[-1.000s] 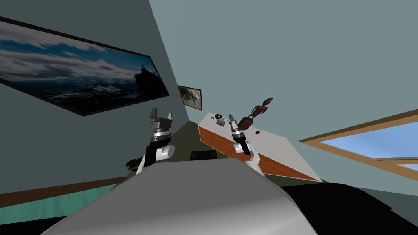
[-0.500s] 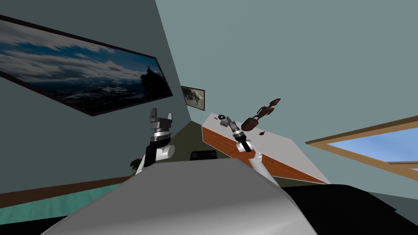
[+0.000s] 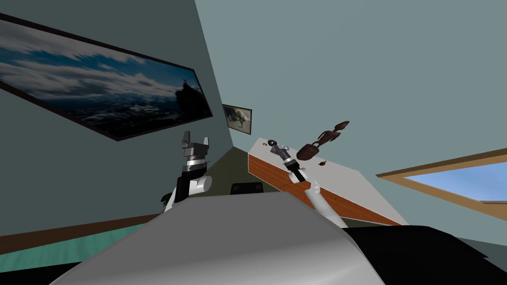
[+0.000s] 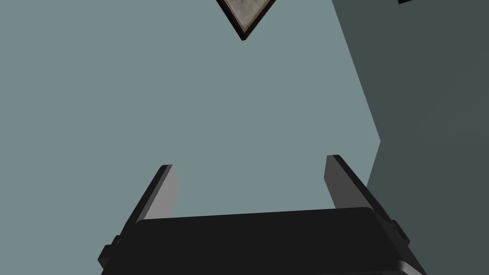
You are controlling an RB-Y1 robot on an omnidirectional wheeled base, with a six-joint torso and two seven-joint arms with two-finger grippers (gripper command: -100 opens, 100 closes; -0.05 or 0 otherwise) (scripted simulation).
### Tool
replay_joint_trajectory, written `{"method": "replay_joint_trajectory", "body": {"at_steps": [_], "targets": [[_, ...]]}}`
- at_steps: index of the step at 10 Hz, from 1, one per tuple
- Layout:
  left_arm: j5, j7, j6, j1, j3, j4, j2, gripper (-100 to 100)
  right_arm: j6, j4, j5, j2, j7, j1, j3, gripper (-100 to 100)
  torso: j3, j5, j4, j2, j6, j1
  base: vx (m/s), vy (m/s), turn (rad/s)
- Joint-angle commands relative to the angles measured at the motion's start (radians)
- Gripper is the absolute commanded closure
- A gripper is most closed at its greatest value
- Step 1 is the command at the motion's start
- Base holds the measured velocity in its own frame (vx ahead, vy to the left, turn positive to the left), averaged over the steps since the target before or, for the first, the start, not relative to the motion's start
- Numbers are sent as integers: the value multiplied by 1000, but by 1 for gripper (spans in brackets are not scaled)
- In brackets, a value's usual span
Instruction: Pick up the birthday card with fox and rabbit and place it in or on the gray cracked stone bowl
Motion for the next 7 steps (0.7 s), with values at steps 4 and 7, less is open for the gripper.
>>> {"method": "replay_joint_trajectory", "body": {"at_steps": [4, 7], "targets": [[0, 0, 0, 0, 0, 0, 0, 0, 66, 150, 113, -139, 98, -32, 12, -100, -2, 1, -1, -3, 0, 2, 68, 115, 36], [0, 0, 0, 0, 0, 0, 0, 0, 95, 219, 170, -202, 155, -43, 22, -100, -1, 0, 0, -1, 0, -1, 52, 64, 24]]}}
